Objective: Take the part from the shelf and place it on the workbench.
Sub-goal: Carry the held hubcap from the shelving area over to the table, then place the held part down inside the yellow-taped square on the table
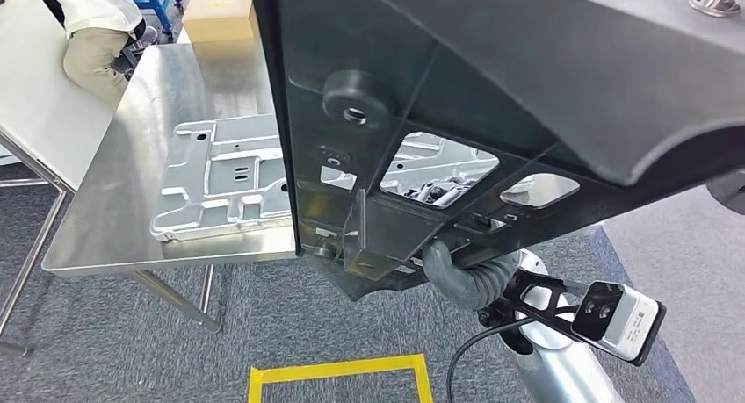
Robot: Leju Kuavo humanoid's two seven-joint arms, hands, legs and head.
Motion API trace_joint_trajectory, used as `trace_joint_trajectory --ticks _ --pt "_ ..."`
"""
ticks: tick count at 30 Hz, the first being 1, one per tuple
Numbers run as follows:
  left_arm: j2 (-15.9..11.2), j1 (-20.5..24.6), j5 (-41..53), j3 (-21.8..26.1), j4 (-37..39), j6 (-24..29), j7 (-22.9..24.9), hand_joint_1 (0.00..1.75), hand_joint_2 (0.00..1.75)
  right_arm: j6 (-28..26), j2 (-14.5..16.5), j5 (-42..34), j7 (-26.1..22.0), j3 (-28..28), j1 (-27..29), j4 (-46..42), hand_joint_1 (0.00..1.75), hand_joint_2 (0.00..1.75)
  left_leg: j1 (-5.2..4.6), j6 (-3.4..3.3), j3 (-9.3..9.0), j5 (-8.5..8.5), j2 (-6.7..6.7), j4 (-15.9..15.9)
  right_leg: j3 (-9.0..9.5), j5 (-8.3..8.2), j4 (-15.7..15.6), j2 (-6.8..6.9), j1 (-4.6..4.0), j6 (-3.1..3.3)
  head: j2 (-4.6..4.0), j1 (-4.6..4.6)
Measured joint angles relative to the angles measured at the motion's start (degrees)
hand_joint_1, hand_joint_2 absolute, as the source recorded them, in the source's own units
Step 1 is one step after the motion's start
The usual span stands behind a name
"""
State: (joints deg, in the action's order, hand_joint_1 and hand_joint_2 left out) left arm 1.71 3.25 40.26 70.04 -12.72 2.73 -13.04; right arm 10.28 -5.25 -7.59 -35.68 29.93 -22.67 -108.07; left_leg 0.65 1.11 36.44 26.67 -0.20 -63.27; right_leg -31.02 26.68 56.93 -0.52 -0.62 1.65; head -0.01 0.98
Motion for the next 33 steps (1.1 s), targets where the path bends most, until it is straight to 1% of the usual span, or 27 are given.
trace_joint_trajectory --ticks 1,2,4,6,7,8,10,11,12,13,14,15,16,17,19,20,21,22,23,25,26,27,28,30,31,32,33 --pt "0.0 0.0 0.0 0.0 0.0 0.0 0.0 0.0 1.75 0.0 0.0 0.0 0.0 0.0 0.0 0.0 1.75 1.75 -0.22 -0.37 -0.93 -1.35 -0.02 3.0 0.29 0.39 0.1 -0.03 -0.08 -0.19 0.01 -0.02" --pt "-0.1 0.0 0.0 0.0 0.0 0.0 0.0 0.0 1.75 0.1 0.0 0.0 0.0 0.0 0.0 0.1 1.75 1.75 -0.43 -0.73 -1.43 -2.04 -0.03 4.7 0.4 0.7 0.1 -0.07 -0.11 -0.45 0.0 -0.05" --pt "-0.1 -0.1 0.0 0.0 0.0 0.0 0.0 0.0 1.75 0.1 0.0 -0.1 0.1 0.0 0.1 0.1 1.75 1.75 -0.54 -1.2 -1.72 -1.88 -0.08 5.4 0.43 1.13 0.1 -0.17 -0.16 -1.07 0.0 -0.08" --pt "-0.1 -0.1 0.0 0.0 0.0 0.0 0.0 0.0 1.75 0.2 0.0 -0.1 0.2 0.0 0.1 0.1 1.75 1.75 -0.19 -1.68 -2.3 -2.3 -0.04 6.0 0.43 1.91 0.8 -0.14 -0.15 -1.73 0.01 -0.18" --pt "-0.1 0.0 0.0 0.0 0.0 0.0 0.0 0.0 1.75 0.2 0.0 -0.1 0.2 0.0 0.1 0.1 1.75 1.75 -0.01 -1.9 -2.66 -2.3 -0.01 6.4 -0.38 2.9 2.6 -0.1 -0.07 -2.11 0.01 -0.29" --pt "-0.1 0.0 0.1 0.0 0.0 0.0 0.0 0.0 1.75 0.2 0.0 -0.1 0.2 0.0 0.1 0.1 1.75 1.75 0.07 -2.08 -3.0 -2.18 0.01 6.6 -1.97 4.33 5.7 -0.05 0.13 -2.49 0.01 -0.4" --pt "-0.1 0.1 0.2 0.0 0.0 0.0 0.0 0.0 1.75 0.2 0.0 -0.1 0.2 0.0 0.2 0.1 1.75 1.75 0.05 -2.29 -3.46 -1.67 0.01 6.6 -6.84 7.21 13.9 -0.01 0.62 -3.15 0.01 -0.55" --pt "-0.1 0.1 0.2 0.0 0.0 0.0 0.0 0.0 1.75 0.2 0.0 -0.1 0.2 0.0 0.3 0.2 1.75 1.75 0.05 -2.27 -3.77 -1.35 0.0 6.6 -8.81 7.47 16.7 0.03 0.88 -3.4 0.01 -0.56" --pt "-0.1 0.0 0.2 0.0 0.0 0.0 0.0 0.0 1.75 0.2 0.0 -0.1 0.2 0.0 0.4 0.2 1.75 1.75 0.06 -2.21 -4.18 -1.01 -0.03 6.6 -9.74 6.48 17.2 0.09 1.12 -3.58 0.01 -0.57" --pt "-0.1 0.0 0.2 0.0 0.0 0.0 0.0 0.0 1.75 0.2 0.0 -0.1 0.2 0.0 0.5 0.2 1.75 1.75 0.07 -2.12 -4.71 -0.63 -0.07 6.6 -9.43 4.32 15.3 0.17 1.31 -3.66 0.01 -0.57" --pt "-0.1 0.0 0.2 0.0 0.0 0.0 0.0 0.0 1.75 0.2 0.0 -0.1 0.2 0.0 0.5 0.3 1.75 1.75 0.07 -1.99 -5.3 -0.22 -0.11 6.6 -8.13 1.48 11.5 0.27 1.44 -3.63 0.01 -0.57" --pt "-0.1 0.0 0.2 0.0 0.0 0.0 0.0 0.0 1.75 0.2 0.0 -0.1 0.2 0.0 0.5 0.3 1.75 1.75 0.03 -1.77 -5.75 0.21 -0.15 6.6 -6.51 -0.88 7.3 0.4 1.44 -3.45 0.0 -0.57" --pt "-0.1 0.1 0.2 0.0 0.0 0.0 0.0 0.0 1.75 0.2 0.0 -0.1 0.2 0.0 0.5 0.3 1.75 1.75 -0.05 -1.47 -6.05 0.61 -0.19 6.5 -5.17 -2.35 3.8 0.47 1.32 -3.16 0.0 -0.55" --pt "-0.1 0.1 0.1 0.1 0.0 -0.1 0.0 0.0 1.75 0.2 0.0 -0.1 0.2 0.0 0.5 0.3 1.75 1.75 -0.1 -1.14 -6.18 0.92 -0.19 6.5 -4.39 -2.95 1.6 0.52 1.16 -2.83 -0.01 -0.52" --pt "-0.1 0.1 0.1 0.1 0.0 -0.1 0.0 0.0 1.75 0.2 0.0 -0.1 0.3 0.0 0.7 0.4 1.75 1.75 -0.13 -0.44 -6.32 1.32 -0.12 6.6 -4.1 -2.5 0.6 0.4 0.86 -2.12 0.0 -0.45" --pt "-0.1 0.1 0.0 0.1 0.0 -0.1 0.0 0.0 1.75 0.2 0.0 -0.1 0.3 0.0 0.7 0.3 1.75 1.75 -0.07 -0.14 -6.49 1.57 -0.07 6.7 -3.89 -2.41 0.4 0.34 0.97 -1.78 0.0 -0.42" --pt "-0.1 0.1 0.0 0.1 0.0 -0.2 -0.1 0.0 1.75 0.3 0.0 -0.1 0.3 0.0 0.8 0.3 1.75 1.75 -0.04 0.14 -6.53 2.02 -0.03 6.3 -3.46 -2.28 0.1 0.31 1.08 -1.41 0.0 -0.36" --pt "-0.1 0.2 0.0 0.1 0.0 -0.2 -0.1 0.0 1.75 0.3 0.0 -0.1 0.3 0.0 0.8 0.3 1.75 1.75 -0.02 0.37 -6.02 2.91 -0.01 4.7 -2.94 -2.15 -0.2 0.35 1.22 -1.05 0.0 -0.26" --pt "-0.1 0.2 0.1 0.1 0.0 -0.2 -0.1 0.0 1.75 0.4 0.0 -0.1 0.3 0.0 0.8 0.2 1.75 1.75 0.04 0.56 -4.72 4.26 -0.01 1.9 -2.39 -1.97 -0.5 0.41 1.3 -0.7 0.01 -0.17" --pt "-0.1 0.1 0.1 0.1 0.0 -0.2 -0.1 0.0 1.75 0.6 0.0 -0.1 0.3 0.0 1.0 0.2 1.75 1.75 0.08 0.87 -0.2 7.23 0.0 -6.4 -1.75 -1.44 -0.5 0.48 1.16 -0.26 0.01 -0.06" --pt "-0.1 0.0 0.1 0.2 0.0 -0.2 -0.1 0.0 1.75 0.7 0.0 0.0 0.3 0.0 1.0 0.2 1.75 1.75 0.08 0.98 1.93 7.85 0.0 -9.6 -1.49 -1.17 -0.5 0.43 1.09 -0.19 0.01 -0.07" --pt "-0.1 -0.1 0.0 0.2 0.0 -0.2 -0.1 0.0 1.75 0.8 -0.1 0.0 0.3 0.0 1.1 0.2 1.75 1.75 0.09 1.02 3.17 7.32 0.0 -10.8 -1.19 -0.88 -0.5 0.35 1.05 -0.2 0.01 -0.07" --pt "-0.1 -0.2 0.0 0.3 0.0 -0.2 -0.1 0.0 1.75 0.9 -0.1 0.0 0.3 0.0 1.0 0.2 1.75 1.75 0.1 1.0 3.2 5.51 0.0 -9.5 -0.81 -0.54 -0.4 0.26 1.03 -0.27 0.01 -0.06" --pt "-0.1 -0.2 -0.1 0.4 0.0 -0.1 -0.2 0.0 1.75 0.9 -0.2 0.0 0.3 0.0 0.6 0.2 1.75 1.75 0.1 0.69 0.67 0.33 0.01 -2.0 0.07 0.31 -0.1 0.15 1.0 -0.55 0.01 -0.07" --pt "-0.1 -0.2 -0.1 0.5 0.0 -0.1 -0.2 0.0 1.75 0.9 -0.2 -0.1 0.3 0.0 0.3 0.3 1.75 1.75 0.02 0.45 -0.81 -1.38 0.0 1.7 0.32 0.72 0.1 0.09 0.89 -0.78 0.0 -0.07" --pt "-0.1 -0.2 -0.2 0.6 0.0 0.0 -0.2 0.0 1.75 0.7 -0.3 -0.2 0.4 -0.1 0.1 0.3 1.75 1.75 -0.06 0.16 -1.72 -2.18 -0.02 4.0 0.39 0.98 0.2 0.05 0.79 -1.05 0.0 -0.1" --pt "-0.1 -0.2 -0.2 0.7 0.0 0.1 -0.2 0.0 1.75 0.3 -0.5 -0.3 0.5 -0.1 -0.2 0.3 1.75 1.75 -0.14 -0.13 -2.06 -2.16 -0.06 5.0 0.32 1.1 0.3 0.02 0.71 -1.32 0.01 -0.12"
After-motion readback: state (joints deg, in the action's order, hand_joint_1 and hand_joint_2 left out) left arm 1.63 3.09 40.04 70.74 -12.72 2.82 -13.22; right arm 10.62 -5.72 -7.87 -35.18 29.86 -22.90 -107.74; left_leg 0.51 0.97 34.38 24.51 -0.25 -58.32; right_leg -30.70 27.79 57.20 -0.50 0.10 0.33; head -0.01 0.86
